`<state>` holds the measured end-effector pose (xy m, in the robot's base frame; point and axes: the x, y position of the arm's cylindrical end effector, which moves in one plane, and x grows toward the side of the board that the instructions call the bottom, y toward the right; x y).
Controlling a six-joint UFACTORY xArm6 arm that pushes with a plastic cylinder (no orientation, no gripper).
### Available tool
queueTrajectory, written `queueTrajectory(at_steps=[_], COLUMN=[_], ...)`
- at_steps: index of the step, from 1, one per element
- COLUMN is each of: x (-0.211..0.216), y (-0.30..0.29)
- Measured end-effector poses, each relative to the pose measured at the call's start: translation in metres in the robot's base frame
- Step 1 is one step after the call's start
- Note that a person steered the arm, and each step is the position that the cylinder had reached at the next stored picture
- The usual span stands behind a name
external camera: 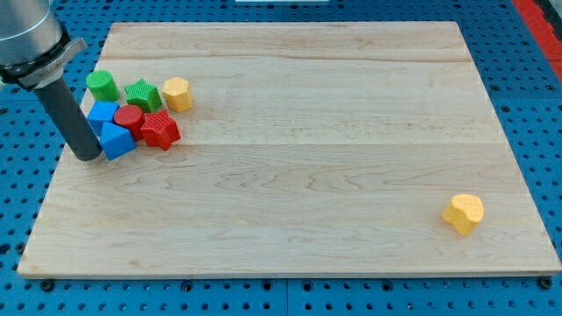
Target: Slide the blue triangle right and down a bit
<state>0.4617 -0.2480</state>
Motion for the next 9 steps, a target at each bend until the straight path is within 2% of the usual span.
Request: queueTrajectory(at_steps=[5, 6, 7, 8, 9], x=[0.015, 0.051, 0.058, 0.02, -0.01], y=[0.034, 0.043, 0.038, -0.035, -0.031])
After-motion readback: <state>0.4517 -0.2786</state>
